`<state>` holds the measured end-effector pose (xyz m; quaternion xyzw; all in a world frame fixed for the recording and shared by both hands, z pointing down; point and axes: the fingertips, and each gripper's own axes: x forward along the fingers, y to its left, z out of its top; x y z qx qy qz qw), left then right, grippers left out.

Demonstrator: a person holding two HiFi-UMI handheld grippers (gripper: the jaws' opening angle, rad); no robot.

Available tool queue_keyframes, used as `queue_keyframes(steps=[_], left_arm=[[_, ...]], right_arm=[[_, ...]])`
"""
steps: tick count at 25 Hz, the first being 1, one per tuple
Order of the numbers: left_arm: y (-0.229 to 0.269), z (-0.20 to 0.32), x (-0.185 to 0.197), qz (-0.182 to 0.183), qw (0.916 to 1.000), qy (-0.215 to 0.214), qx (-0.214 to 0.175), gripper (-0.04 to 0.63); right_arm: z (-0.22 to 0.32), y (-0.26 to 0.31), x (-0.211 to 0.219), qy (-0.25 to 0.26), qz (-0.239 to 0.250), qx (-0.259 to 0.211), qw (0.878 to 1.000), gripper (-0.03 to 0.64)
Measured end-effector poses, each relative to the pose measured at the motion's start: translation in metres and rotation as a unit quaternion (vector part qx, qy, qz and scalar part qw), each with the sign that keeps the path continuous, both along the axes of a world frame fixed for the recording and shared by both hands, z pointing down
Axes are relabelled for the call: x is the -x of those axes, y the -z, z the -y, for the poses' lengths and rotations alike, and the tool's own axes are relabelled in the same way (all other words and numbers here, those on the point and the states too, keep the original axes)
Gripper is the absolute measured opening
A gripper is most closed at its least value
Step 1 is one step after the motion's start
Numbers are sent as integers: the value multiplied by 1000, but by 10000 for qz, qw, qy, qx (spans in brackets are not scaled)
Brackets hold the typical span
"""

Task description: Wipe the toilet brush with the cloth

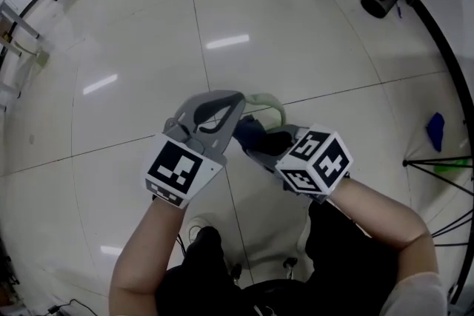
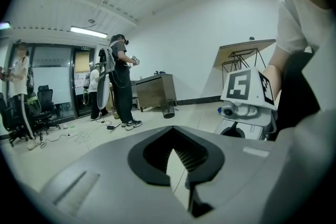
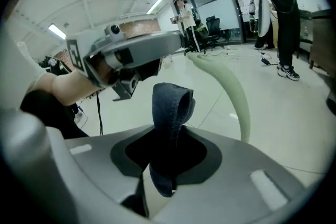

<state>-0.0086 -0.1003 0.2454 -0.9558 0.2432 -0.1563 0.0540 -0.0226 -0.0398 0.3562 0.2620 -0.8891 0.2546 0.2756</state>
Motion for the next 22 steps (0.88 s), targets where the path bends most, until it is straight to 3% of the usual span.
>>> queue_keyframes(steps=[6,13,22], left_arm=[[-8,0,-1,14,9999,-91,49,5],[-8,-1,-6,-5,9999,-115,111,5],[-3,-2,-8,-143,9997,-154,120,5]], right_arm=[[24,14,-1,-558,570,274,9964,107],[32,-4,-33,-1044,420,343,9931,109],[27,-57,-67,-1491,388,933,9837,109]])
